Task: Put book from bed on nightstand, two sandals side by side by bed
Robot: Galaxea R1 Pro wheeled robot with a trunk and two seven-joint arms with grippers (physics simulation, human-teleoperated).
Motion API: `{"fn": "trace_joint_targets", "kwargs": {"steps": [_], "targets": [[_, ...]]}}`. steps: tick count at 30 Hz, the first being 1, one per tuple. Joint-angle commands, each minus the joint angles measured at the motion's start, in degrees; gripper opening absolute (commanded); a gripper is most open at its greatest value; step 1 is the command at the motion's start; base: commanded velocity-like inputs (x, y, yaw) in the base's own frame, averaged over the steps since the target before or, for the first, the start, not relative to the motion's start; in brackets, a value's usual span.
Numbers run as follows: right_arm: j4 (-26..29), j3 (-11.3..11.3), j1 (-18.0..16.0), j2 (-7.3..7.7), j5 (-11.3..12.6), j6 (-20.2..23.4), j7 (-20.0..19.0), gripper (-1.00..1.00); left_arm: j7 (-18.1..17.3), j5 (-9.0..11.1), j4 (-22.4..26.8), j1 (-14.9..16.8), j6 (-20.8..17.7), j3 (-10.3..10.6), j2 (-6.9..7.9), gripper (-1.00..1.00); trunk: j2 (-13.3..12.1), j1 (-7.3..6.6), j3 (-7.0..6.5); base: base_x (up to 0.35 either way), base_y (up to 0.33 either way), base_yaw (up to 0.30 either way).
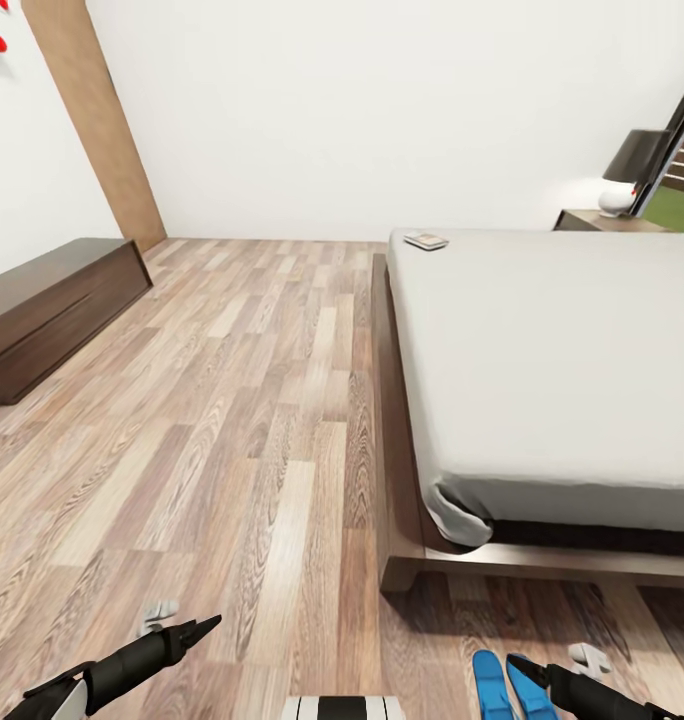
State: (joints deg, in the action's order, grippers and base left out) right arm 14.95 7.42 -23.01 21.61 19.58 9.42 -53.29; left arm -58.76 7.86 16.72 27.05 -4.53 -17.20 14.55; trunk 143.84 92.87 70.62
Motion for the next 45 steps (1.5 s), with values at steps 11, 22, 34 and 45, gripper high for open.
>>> {"fn": "trace_joint_targets", "kwargs": {"steps": [11,22,34,45], "targets": [[0.0,0.0,0.0,0.01,0.5,0.6,-0.1,1.0,-0.2,0.3,0.0,0.0,-0.5,0.0,0.03,1.0,-0.1,-0.29,-2.4,0.0,0.0,0.0],[-0.6,0.0,0.0,-0.01,0.4,0.6,-0.1,1.0,-0.1,0.2,-1.4,0.0,-0.5,0.1,-0.14,1.0,-0.3,-0.58,-4.84,0.0,0.0,0.0],[-2.3,0.0,0.0,0.01,0.4,0.6,-0.1,1.0,-0.1,0.1,-1.6,0.0,-0.4,0.1,-0.45,1.0,-0.4,-0.89,-7.5,0.0,0.0,0.0],[-2.4,0.0,0.0,0.01,0.4,0.6,-0.1,1.0,1.8,0.1,-1.6,0.0,-0.4,0.1,-0.49,1.0,-0.6,-1.17,-9.93,0.0,0.0,0.0]]}}
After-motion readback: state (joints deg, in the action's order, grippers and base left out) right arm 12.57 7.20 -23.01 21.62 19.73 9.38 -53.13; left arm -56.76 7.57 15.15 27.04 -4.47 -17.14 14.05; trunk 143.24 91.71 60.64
